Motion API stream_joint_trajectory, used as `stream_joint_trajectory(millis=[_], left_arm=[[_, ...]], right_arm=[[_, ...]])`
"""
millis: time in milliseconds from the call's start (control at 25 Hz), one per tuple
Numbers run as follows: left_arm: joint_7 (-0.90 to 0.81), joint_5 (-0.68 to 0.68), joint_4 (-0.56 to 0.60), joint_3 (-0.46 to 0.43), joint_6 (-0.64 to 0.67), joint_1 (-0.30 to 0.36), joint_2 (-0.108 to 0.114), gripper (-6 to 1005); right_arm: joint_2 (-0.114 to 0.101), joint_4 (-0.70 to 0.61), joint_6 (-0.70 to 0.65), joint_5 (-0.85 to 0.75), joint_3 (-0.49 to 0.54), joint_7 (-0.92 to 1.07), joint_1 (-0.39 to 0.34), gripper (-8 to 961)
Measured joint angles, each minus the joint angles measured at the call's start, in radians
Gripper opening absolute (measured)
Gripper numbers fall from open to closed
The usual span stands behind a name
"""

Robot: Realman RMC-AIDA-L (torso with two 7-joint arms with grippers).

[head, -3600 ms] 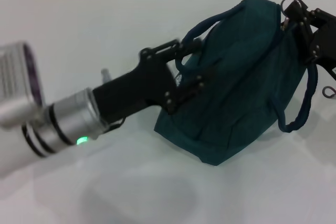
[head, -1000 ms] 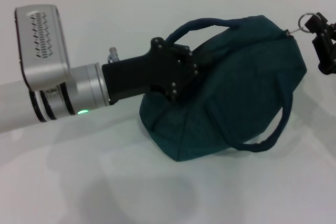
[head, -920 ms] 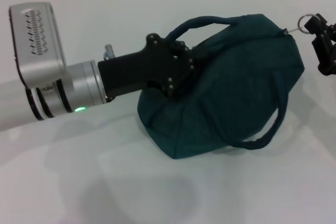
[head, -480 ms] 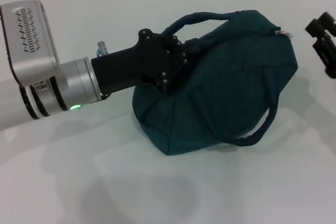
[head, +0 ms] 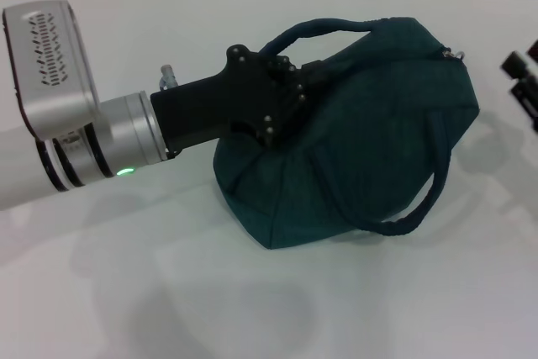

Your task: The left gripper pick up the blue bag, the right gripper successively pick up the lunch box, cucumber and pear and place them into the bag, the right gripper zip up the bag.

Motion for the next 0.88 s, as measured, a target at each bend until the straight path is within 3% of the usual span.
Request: stream_joint_trajectory(millis=[320,880], left_arm=[[0.0,0.0,0.001,0.0,0.007,-0.006,-0.004,51],[0.0,-0.001,0.003,0.0,0.013,-0.005,-0.01,69]], right_arm=[[0.014,-0.059,0.105,-0.126,-0.02,-0.005,0.051,414],[0.01,-0.09,0.098,-0.171,-0.012,-0.019,0.046,410]])
